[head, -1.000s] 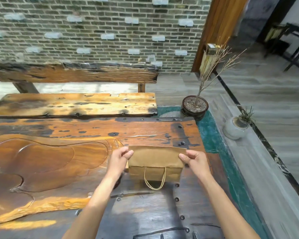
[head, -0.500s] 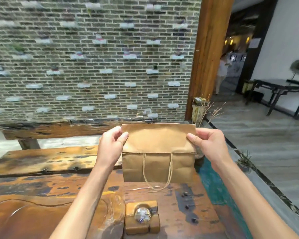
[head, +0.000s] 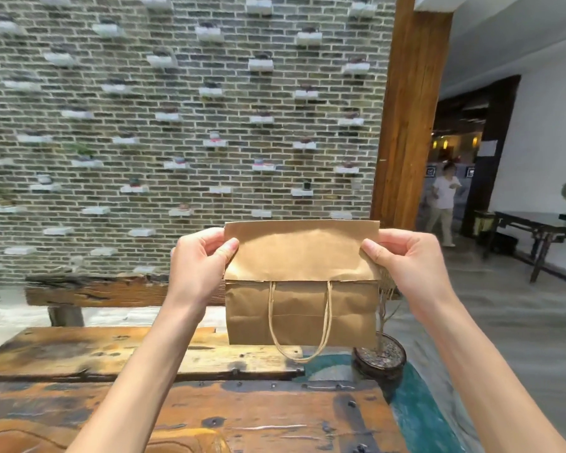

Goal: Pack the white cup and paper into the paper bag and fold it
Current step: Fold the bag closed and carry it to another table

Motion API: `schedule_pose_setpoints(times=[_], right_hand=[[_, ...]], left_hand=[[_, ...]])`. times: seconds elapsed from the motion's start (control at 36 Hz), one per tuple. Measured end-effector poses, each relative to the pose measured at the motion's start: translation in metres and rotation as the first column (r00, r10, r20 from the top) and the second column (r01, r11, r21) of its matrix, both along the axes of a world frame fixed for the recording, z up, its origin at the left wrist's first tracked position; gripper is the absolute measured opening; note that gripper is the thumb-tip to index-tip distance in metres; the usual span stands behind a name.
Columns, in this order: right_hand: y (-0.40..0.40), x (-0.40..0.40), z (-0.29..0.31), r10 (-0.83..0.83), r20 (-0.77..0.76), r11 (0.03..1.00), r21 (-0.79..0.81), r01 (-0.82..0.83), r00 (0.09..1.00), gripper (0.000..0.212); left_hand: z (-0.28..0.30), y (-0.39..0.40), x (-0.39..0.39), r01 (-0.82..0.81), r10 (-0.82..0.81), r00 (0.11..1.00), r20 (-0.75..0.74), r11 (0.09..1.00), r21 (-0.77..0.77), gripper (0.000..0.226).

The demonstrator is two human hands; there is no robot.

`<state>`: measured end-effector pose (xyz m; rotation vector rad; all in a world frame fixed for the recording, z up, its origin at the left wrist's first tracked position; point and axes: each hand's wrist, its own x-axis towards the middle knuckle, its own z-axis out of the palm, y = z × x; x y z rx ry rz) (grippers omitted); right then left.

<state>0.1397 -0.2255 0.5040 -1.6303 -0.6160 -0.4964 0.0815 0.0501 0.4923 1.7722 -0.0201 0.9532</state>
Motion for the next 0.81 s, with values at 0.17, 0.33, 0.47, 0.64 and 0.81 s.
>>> schedule_pose_setpoints(times=[0.17,0.33,0.47,0.64,0.81], right_hand=[[0.030,-0.001,-0.002,0.136,0.012,0.991,-0.006,-0.136,0.991,0.028],[0.092,-0.006,-0.014,0.300,-0.032,0.954,-0.012,-0.300,0.953,0.012],[0.166,-0.032,-0.023,0.468,-0.077,0.883,0.002,-0.469,0.881,0.016],[0.262,-0.083,-0.027,0.656,-0.121,0.754,0.041,-0.656,0.745,0.014],[0.365,-0.139,-0.033,0.741,-0.154,0.665,0.032,-0.746,0.654,0.013]], left_hand=[[-0.008,0.019,-0.033,-0.111,0.111,0.994,-0.002,0.993,-0.029,0.032],[-0.021,0.061,-0.092,-0.293,0.292,0.956,-0.038,0.955,-0.050,0.028],[-0.022,0.102,-0.159,-0.470,0.470,0.881,-0.049,0.882,0.009,0.025],[-0.027,0.163,-0.244,-0.651,0.649,0.756,-0.081,0.759,0.011,0.012],[-0.027,0.225,-0.331,-0.764,0.763,0.639,-0.094,0.644,0.036,0.010]])
